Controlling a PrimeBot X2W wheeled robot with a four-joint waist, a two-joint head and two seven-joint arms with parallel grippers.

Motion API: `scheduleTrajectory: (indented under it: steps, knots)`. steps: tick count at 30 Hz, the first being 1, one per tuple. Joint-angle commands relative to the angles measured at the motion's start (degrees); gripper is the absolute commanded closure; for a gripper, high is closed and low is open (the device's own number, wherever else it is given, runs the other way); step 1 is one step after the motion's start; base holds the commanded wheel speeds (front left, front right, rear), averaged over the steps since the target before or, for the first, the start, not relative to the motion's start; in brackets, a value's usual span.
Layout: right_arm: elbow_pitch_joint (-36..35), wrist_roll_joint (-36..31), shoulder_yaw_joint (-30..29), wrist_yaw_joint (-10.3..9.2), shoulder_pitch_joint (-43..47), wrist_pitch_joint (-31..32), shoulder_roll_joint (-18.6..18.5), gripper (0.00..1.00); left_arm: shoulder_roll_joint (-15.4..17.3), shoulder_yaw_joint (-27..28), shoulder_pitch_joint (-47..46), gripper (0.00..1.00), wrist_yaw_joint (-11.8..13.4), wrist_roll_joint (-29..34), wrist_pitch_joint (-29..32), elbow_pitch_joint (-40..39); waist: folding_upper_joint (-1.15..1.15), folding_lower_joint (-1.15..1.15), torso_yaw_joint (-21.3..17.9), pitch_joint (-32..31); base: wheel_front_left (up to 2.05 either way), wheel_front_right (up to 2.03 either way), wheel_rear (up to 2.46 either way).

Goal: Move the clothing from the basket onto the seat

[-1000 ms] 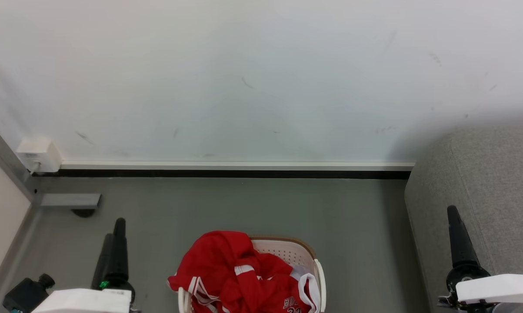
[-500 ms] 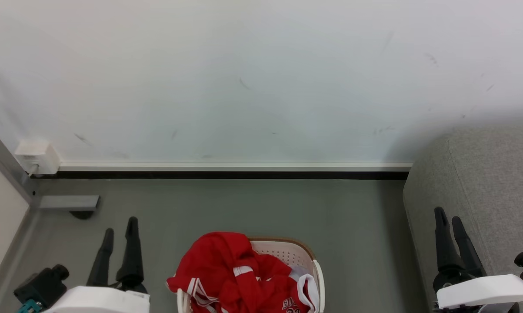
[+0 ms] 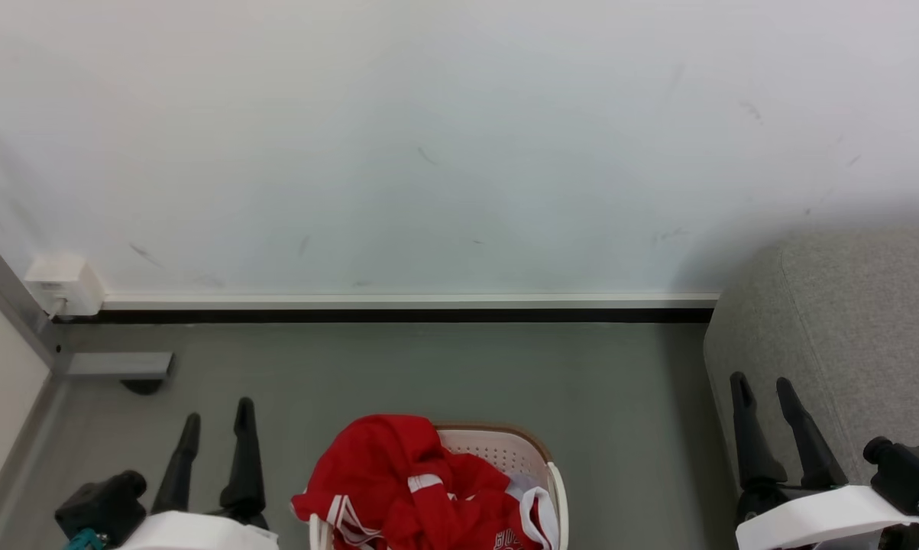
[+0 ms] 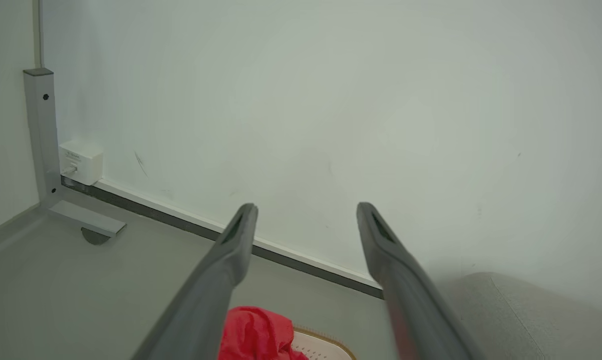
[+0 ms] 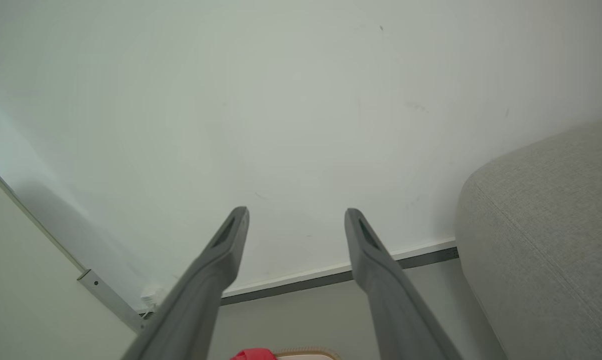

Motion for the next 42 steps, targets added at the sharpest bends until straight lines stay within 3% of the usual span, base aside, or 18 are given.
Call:
scheduleTrajectory:
  steps: [1,14,42]
  knots:
    - [-0.3,-2.5,-0.1,-0.08,-1.3,-0.7,-0.4,0.00,0.9,-0.3,0.1,0.00,0.6,2.1,-0.7,-0.5,0.00,0.00,0.0,-0.1,0.00,0.00,0.00]
    - [1.3,-10.3,-0.9,-0.10,-1.5,-2.4,0.5,0.00,1.7,-2.0,0.3,0.00,2.6,8.9,-2.4,-1.2,0.00,0.00,-0.3,-0.3,0.00,0.00,0.00]
    - [3.1,-19.7,2.1,-0.13,-2.8,-5.6,0.9,0.00,2.3,-3.1,0.5,0.00,4.2,21.0,-5.6,-1.3,0.00,0.00,-0.9,-0.5,0.00,0.00,0.00]
